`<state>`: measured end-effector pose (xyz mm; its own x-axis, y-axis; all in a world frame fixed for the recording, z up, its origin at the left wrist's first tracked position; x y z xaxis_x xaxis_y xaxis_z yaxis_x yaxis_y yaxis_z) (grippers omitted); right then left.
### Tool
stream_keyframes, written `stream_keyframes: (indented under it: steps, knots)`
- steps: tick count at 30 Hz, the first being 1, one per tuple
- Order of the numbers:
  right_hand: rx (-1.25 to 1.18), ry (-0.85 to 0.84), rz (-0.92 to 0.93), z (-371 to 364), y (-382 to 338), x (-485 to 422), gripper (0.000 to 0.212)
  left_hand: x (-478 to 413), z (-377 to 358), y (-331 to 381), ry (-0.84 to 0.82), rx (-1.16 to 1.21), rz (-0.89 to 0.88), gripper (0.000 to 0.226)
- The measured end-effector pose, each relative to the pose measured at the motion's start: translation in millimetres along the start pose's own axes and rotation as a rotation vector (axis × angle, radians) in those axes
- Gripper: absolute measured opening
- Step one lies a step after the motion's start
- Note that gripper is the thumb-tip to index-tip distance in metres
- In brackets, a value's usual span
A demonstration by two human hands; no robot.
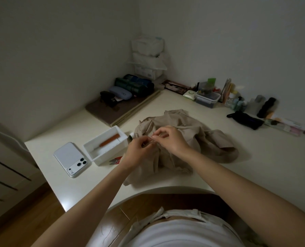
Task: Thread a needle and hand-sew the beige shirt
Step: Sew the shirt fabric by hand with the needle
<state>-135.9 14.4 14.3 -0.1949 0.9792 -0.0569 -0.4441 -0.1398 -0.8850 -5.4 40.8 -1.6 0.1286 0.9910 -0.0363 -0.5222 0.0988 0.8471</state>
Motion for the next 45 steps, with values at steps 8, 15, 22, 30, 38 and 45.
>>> stream_keyframes:
  steps: [8,15,22,30,38,45]
  knots:
    - [-0.079,0.011,0.027,12,-13,-14,0.016,8,-8,-45,-0.200,-0.230,0.171,0.005]
    - [-0.135,-0.013,-0.003,25,-18,-28,0.009,8,5,-33,-0.451,-0.177,0.323,0.033]
    - [-0.404,0.012,-0.111,34,-21,-40,0.010,-1,0,10,-0.490,0.280,0.173,0.030]
    - [-0.482,0.245,-0.474,53,50,-34,0.016,-15,15,17,-0.377,0.594,0.103,0.033]
    - [-0.572,0.306,-0.549,64,75,-27,0.012,-30,25,-6,-0.306,0.511,0.131,0.030]
    - [-0.605,0.325,-0.547,63,65,-28,0.019,-26,32,-25,-0.228,0.340,0.232,0.030]
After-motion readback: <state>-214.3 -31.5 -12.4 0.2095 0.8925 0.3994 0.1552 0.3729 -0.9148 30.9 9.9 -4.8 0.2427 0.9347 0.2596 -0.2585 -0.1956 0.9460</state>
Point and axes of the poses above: each hand's wrist, its own x-axis away from the middle knuckle, its own z-axis out of the back of the hand, y = z × x, the point moved 5 cm from there along -x, towards the middle knuckle, and after that the axes turned 4 degrees about -x, right-handed, at the moved point
